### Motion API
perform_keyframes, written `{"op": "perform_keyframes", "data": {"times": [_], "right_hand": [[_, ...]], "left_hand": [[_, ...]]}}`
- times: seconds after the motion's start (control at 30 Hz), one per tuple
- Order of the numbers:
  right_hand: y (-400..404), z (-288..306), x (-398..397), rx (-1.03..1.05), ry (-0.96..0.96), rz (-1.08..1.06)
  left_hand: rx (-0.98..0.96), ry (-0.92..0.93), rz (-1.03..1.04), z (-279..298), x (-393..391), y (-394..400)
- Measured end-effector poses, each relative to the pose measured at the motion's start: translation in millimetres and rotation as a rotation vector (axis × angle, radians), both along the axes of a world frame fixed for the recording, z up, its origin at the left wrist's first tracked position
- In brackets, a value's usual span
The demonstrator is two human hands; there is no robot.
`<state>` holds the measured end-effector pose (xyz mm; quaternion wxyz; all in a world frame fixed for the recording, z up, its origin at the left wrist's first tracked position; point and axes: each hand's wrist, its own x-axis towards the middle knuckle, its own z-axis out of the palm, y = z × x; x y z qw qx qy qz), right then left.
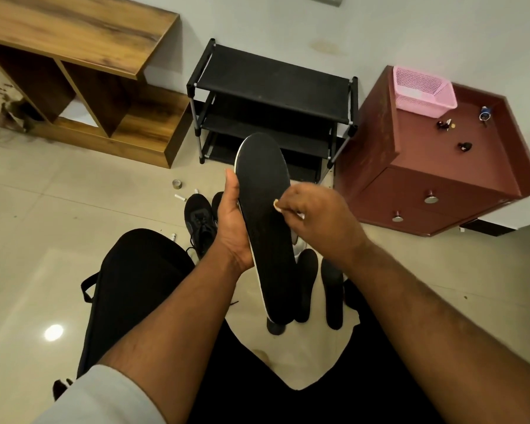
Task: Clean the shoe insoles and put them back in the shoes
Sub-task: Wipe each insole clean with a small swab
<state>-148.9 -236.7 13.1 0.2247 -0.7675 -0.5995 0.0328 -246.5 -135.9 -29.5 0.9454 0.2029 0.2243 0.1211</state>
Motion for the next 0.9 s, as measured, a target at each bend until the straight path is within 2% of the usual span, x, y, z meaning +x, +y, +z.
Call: {"op": "perform_keyframes", "data": {"times": [0.2,0.43,0.6,0.8,0.9], "right_hand": [[-38,-19,-49,-0.019,0.057,0.074],[13,-2,-3,0.069,-0.070,0.016],[35,9,13,0.070,-0.112,-0.009],[-9,-9,-45,0.056,0.035,0.095],[-13,-12,-53,0.100,0.032,0.103]], "left_hand": [[0.006,0.049,0.083,7,3,1],[0.005,0.021,-0.041,4,-1,-14],[-0.005,0.048,-0.046,1,1,-13],[-0.032,0.033,-0.012,-5,1,-1],[-0.072,0.046,-0.014,-4,4,0]]}}
